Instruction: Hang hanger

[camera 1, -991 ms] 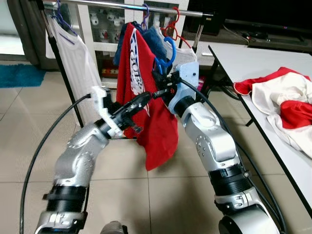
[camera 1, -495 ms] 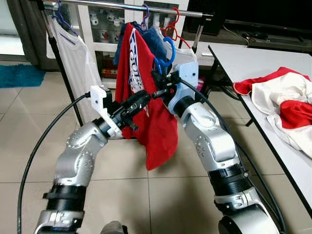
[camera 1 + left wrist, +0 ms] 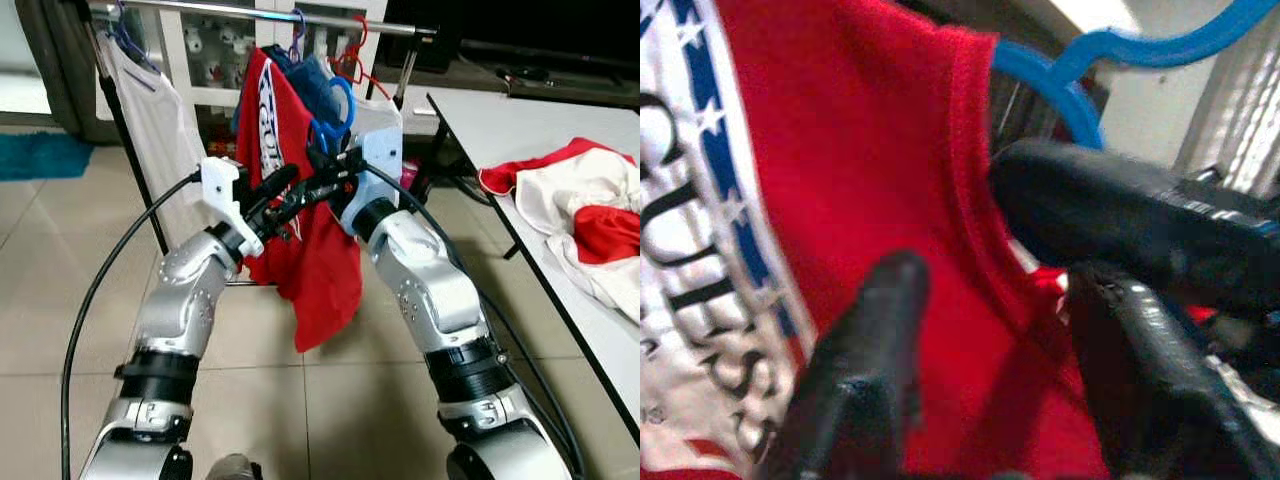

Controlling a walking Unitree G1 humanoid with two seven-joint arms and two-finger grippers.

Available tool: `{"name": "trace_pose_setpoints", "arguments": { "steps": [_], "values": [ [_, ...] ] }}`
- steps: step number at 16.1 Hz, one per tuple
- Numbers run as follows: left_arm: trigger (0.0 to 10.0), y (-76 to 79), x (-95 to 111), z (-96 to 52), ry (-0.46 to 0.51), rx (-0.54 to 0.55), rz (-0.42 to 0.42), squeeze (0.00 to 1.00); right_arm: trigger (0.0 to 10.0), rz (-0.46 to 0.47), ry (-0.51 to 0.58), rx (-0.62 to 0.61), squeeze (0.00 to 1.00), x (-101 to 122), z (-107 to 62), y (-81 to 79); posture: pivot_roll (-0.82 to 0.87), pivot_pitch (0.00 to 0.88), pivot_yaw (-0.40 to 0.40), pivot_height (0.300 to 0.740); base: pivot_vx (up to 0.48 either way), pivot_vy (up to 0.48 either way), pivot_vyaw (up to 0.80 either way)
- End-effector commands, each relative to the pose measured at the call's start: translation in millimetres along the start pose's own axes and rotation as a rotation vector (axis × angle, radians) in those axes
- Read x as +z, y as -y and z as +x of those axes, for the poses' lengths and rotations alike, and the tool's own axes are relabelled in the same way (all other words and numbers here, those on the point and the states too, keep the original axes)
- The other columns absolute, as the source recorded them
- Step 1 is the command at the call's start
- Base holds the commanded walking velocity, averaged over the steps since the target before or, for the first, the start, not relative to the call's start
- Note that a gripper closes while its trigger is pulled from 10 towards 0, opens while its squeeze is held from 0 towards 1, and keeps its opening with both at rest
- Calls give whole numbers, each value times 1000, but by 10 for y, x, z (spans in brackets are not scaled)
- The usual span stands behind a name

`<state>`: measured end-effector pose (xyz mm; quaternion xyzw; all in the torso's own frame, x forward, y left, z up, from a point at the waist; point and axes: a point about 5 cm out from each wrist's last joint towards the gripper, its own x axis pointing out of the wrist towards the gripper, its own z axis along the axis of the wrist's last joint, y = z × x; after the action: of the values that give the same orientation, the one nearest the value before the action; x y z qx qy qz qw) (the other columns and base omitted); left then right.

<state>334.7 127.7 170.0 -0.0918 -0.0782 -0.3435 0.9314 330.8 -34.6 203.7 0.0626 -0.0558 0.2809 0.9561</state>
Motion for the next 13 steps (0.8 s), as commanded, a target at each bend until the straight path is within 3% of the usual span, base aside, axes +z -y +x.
{"name": "trace_pose_setpoints", "arguments": {
  "steps": [1,5,6,7,9,13],
  "values": [
    [10000,17,6,88,-8,2,10,0,10000,-24,62,13,0,132,-6,-27,-15,0,-63,740,0,0,0],
    [10000,28,-45,186,-34,-14,16,0,10000,-20,65,26,0,131,-14,-78,-17,0,-60,740,0,0,0],
    [8235,23,-45,206,-31,-13,16,0,10000,-18,67,32,0,136,-15,-96,-19,0,-53,740,0,0,0],
    [8235,21,-42,212,-30,-13,15,0,10000,-18,68,34,0,138,-15,-104,-19,0,-53,740,0,0,0],
    [0,35,-36,229,-22,-22,7,0,10000,-15,69,35,0,136,-19,-116,-18,0,-49,740,0,0,0],
    [0,53,-55,213,-15,-32,4,0,10000,-11,64,22,0,125,-22,-101,-17,0,-51,740,0,0,0]
  ]
}}
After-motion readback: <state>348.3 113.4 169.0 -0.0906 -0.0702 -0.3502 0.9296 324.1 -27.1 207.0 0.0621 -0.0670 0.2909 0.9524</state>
